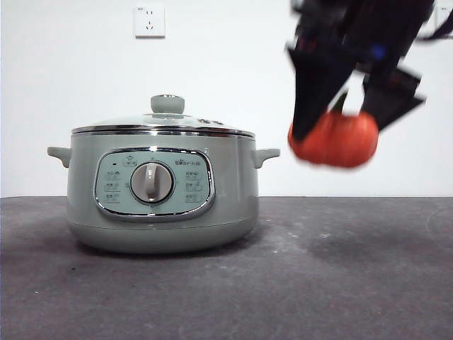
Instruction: Pick up the pumpkin,open the lid,put the pumpkin in the pot,close the lid
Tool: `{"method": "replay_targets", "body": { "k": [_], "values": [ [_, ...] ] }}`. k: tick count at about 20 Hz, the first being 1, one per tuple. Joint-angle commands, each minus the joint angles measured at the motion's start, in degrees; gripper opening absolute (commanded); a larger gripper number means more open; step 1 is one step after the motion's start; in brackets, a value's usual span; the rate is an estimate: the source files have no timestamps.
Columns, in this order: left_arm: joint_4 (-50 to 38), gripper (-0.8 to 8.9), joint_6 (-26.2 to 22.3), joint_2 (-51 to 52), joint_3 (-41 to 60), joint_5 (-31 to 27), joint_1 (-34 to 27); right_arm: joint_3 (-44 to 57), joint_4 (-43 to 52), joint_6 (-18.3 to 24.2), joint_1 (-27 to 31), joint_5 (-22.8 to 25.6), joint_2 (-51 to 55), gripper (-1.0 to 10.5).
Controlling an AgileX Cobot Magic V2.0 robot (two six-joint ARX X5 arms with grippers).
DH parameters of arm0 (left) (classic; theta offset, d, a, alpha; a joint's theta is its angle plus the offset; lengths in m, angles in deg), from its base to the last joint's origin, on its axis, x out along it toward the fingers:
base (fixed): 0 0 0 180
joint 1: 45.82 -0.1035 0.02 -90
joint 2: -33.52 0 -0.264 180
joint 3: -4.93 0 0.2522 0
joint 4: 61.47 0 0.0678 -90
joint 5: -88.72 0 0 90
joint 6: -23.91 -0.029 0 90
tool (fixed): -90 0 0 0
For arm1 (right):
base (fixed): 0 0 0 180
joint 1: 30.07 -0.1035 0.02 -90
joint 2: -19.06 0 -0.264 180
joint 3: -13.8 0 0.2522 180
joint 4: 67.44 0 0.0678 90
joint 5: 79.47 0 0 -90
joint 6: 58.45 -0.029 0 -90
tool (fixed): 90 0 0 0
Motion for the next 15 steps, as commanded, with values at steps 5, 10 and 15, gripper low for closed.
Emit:
{"method": "replay_targets", "body": {
  "k": [5,10,15],
  "values": [
    [-10.23,7.83,0.04,-16.52,-8.33,-6.29,7.39,-0.04,-0.09,-1.44,-0.07,0.09,14.69,-0.2],
    [-18.21,7.82,-0.96,-29.24,-14.32,-12.20,13.20,-0.04,-0.22,-2.78,-0.07,0.04,20.26,-0.2],
    [-24.28,7.82,-2.29,-39.52,-17.31,-18.21,16.83,-0.04,-0.59,-2.93,-0.07,0.11,21.46,-0.2]
  ]
}}
